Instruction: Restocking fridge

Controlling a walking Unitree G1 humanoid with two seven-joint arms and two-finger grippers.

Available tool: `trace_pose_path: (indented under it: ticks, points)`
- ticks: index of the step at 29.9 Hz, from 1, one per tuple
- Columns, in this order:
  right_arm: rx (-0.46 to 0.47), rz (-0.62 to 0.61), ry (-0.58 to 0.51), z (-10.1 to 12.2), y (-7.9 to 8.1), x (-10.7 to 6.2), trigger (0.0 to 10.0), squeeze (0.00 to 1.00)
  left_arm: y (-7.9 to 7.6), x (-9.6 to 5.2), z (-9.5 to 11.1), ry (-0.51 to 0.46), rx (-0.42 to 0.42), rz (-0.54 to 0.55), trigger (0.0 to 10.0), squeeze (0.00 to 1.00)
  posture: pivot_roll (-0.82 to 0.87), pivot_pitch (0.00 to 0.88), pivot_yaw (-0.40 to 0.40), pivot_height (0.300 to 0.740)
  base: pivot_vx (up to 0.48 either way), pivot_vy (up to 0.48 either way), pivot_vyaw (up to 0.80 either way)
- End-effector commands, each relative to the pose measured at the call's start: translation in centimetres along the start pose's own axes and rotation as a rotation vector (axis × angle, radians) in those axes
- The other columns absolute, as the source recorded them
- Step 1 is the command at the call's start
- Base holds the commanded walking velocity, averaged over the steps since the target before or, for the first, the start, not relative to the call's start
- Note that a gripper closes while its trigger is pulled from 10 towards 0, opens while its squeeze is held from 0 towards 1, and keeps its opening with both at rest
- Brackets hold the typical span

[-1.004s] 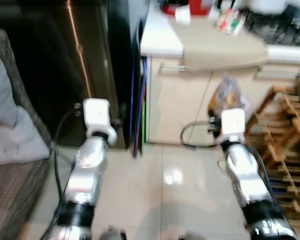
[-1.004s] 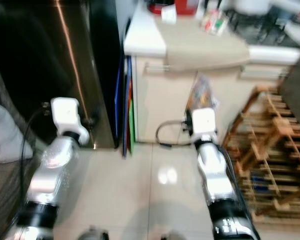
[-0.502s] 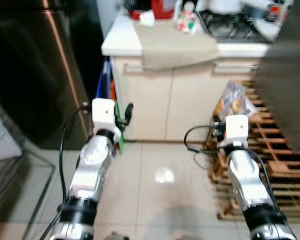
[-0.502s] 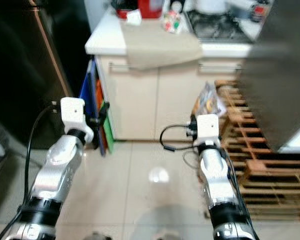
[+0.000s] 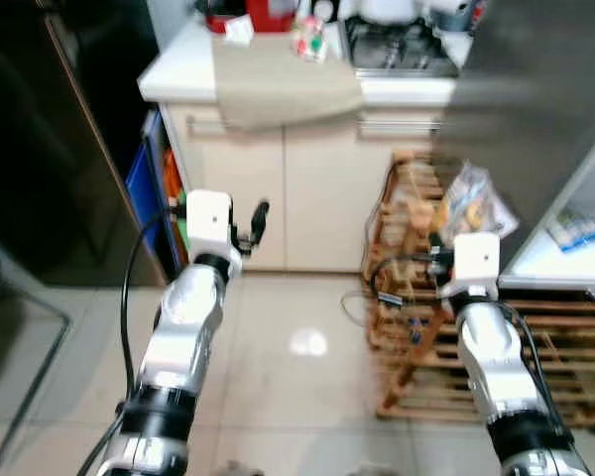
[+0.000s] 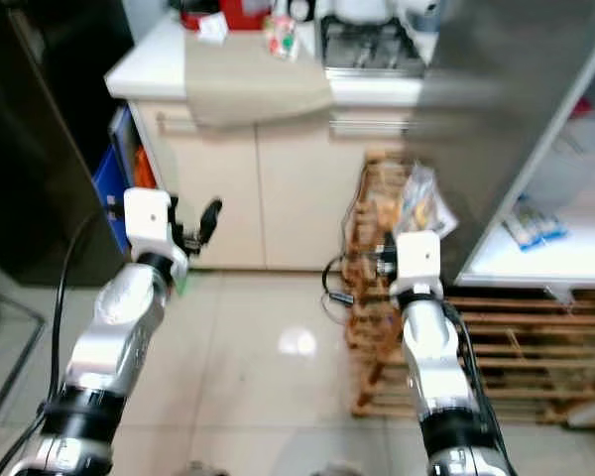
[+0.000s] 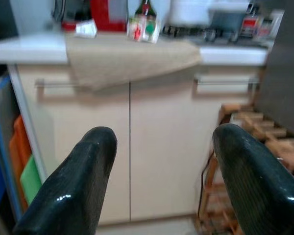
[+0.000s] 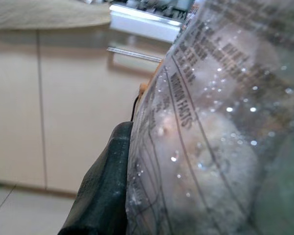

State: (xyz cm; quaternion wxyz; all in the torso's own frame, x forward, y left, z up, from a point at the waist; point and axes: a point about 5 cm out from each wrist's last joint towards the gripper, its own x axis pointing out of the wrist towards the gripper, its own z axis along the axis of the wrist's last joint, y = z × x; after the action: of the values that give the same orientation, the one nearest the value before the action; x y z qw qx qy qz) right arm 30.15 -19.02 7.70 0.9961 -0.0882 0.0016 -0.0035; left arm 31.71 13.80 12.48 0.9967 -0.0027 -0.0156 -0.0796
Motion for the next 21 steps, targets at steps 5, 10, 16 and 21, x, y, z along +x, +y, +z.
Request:
trace_pose_path:
  ticks: [5, 10, 16, 21]
  points:
    - [0.002, 0.095, -0.030, 0.4, 0.7, -0.8, 0.0, 0.00, 0.3, 0.4, 0.4, -0.012, 0.028, 0.016, 10.0, 0.00, -0.09, 0.000, 0.047, 0.736, 0.000, 0.000, 0.00]
    - [0.003, 0.065, -0.013, 0.1, -0.1, -1.1, 0.0, 0.00, -0.6, 0.3, 0.5, -0.025, 0.018, -0.030, 10.0, 0.00, -0.10, 0.000, 0.047, 0.736, 0.000, 0.000, 0.00]
    - [-0.014, 0.005, 0.033, -0.8, -2.1, -1.7, 0.0, 0.00, -1.1, 0.4, 0.4, -0.018, -0.017, -0.054, 10.0, 0.00, -0.12, 0.000, 0.049, 0.736, 0.000, -0.359, 0.00]
    - [-0.047, -0.046, 0.019, -0.2, -3.0, -1.1, 0.0, 0.00, -1.0, 0.9, 0.3, -0.005, -0.035, -0.037, 10.0, 0.00, -0.13, 0.000, 0.051, 0.736, 0.000, -0.457, 0.00]
